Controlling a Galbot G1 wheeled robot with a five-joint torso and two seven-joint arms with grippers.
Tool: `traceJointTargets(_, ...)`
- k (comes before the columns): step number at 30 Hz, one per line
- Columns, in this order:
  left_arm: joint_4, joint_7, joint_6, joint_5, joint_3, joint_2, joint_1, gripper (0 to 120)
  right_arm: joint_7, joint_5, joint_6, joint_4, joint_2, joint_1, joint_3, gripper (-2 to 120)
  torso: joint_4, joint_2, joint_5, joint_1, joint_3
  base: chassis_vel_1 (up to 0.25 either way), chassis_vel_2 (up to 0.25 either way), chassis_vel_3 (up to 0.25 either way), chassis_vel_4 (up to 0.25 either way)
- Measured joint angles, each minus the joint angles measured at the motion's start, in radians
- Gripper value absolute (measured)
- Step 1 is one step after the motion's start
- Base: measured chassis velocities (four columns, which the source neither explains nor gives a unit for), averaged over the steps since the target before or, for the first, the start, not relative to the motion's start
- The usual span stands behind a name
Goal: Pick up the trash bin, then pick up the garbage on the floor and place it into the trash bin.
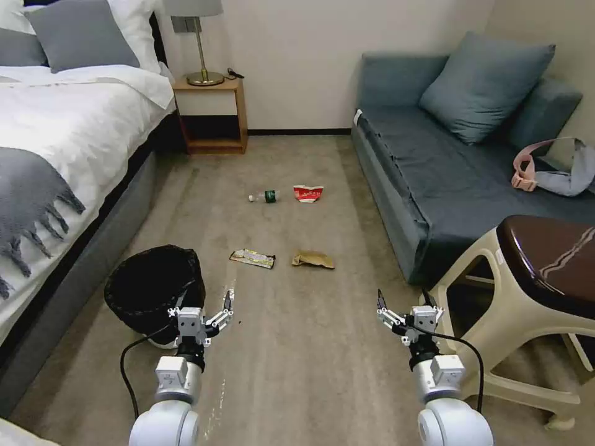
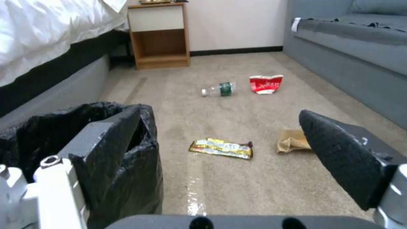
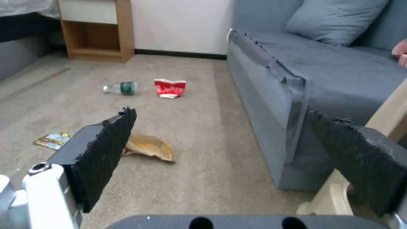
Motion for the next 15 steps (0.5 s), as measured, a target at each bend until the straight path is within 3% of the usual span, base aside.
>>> traceJointTargets(15,0.0,0.0,0.0,0.0,0.0,0.0,0.0,100,0.0,0.0,0.0,0.0,0.0,0.0,0.0,100,0.0,0.0,0.0,0.0,0.0,0.0,0.0,0.0,0.0)
